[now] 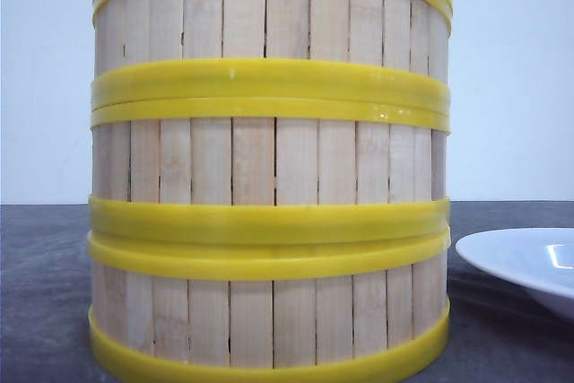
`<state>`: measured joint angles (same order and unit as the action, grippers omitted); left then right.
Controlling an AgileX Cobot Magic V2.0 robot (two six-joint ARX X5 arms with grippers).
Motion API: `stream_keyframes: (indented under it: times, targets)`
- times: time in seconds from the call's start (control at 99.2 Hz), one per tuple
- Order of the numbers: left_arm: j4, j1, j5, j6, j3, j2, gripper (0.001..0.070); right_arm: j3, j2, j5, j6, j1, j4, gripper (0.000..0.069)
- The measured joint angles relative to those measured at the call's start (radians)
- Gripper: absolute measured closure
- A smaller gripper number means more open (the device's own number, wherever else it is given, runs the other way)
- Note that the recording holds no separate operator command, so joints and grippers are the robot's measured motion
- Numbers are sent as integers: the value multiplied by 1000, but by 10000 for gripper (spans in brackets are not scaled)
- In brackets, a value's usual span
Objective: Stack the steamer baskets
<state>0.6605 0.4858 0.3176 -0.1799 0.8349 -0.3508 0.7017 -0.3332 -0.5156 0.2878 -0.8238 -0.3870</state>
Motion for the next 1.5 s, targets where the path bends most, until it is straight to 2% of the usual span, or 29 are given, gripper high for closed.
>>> stream_keyframes:
  times: [0.232, 0.675, 0.887, 0.978, 1.048, 1.129, 1.28, 1.341, 1.411, 1.502]
  targets:
    - [1, 0, 3, -34, 4, 4, 563, 15, 118, -8, 4, 0, 67, 681]
    - [1, 1, 5, -46, 4, 3, 563, 15, 142, -8, 4, -1, 224, 681]
    - [1, 1, 5, -46, 4, 3, 563, 15, 142, -9, 4, 0, 221, 681]
    - [1, 1, 5, -46, 4, 3, 563, 16, 143, -1, 2, 48, 135, 681]
    - [2, 1, 5, -46, 4, 3, 563, 7, 143, 60, -19, 140, 55, 681]
    - [2, 1, 5, -46, 4, 3, 563, -47, 145, 178, -64, 251, 66, 681]
    - [2, 1, 5, -46, 4, 3, 563, -275, 207, 273, -161, 401, 252, 681]
    - [2, 1, 5, -46, 4, 3, 563, -394, 269, 344, -200, 460, 344, 681]
    - [3, 1, 5, -46, 4, 3, 563, -507, 335, 432, -244, 518, 399, 681]
    - [3, 1, 5, -46, 5, 3, 563, -598, 325, 502, -291, 575, 453, 681]
